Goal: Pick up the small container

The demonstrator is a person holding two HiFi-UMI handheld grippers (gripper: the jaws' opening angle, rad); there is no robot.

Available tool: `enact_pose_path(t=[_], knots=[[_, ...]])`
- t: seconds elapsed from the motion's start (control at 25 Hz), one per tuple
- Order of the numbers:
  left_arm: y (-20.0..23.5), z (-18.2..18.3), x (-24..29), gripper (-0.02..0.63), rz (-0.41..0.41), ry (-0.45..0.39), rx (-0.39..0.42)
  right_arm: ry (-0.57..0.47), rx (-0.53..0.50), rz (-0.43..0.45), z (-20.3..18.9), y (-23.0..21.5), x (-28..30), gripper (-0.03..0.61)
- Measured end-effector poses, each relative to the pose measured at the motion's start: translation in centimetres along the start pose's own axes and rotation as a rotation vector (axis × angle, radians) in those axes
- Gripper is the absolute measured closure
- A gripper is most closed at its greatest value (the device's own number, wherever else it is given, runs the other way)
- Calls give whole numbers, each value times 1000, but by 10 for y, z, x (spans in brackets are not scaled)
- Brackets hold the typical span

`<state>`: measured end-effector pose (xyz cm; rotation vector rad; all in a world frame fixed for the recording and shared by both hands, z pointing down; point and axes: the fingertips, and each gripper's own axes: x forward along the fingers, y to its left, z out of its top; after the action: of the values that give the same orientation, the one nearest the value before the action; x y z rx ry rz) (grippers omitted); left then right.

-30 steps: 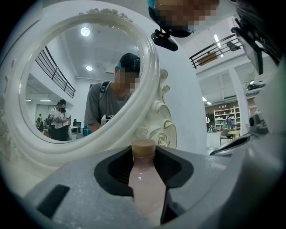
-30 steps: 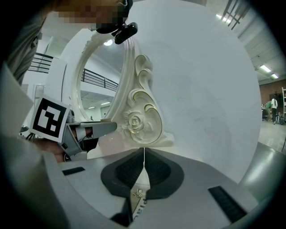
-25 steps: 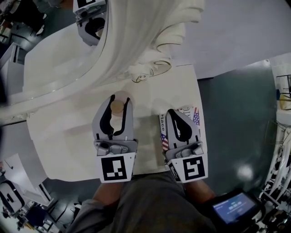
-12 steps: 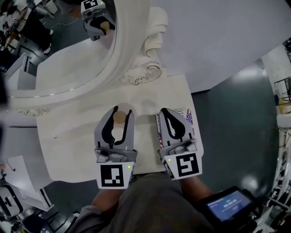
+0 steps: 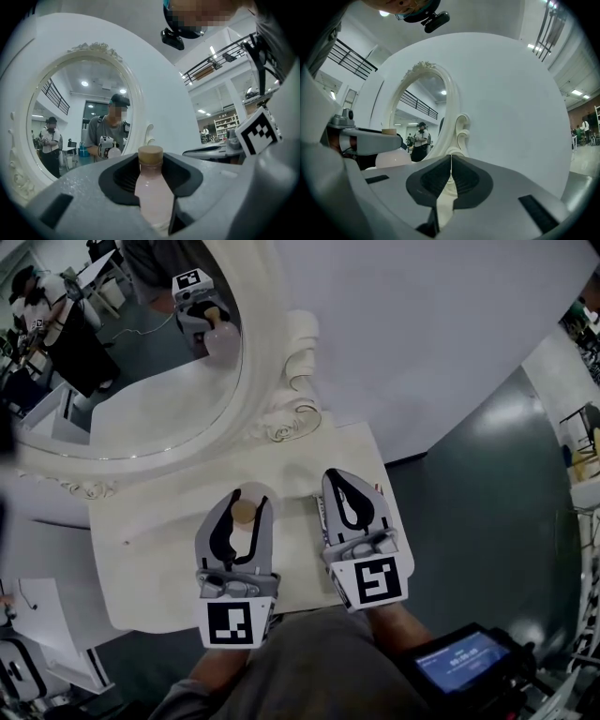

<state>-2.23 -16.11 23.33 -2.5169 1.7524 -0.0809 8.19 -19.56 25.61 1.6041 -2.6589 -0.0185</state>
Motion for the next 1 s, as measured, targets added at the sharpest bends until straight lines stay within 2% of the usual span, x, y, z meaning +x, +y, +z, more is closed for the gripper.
enact_pose_path(t=[1.0], knots=[[2,-1,-1,466,27,-6,6,-41,-62,-5,10,-8,-8,565]])
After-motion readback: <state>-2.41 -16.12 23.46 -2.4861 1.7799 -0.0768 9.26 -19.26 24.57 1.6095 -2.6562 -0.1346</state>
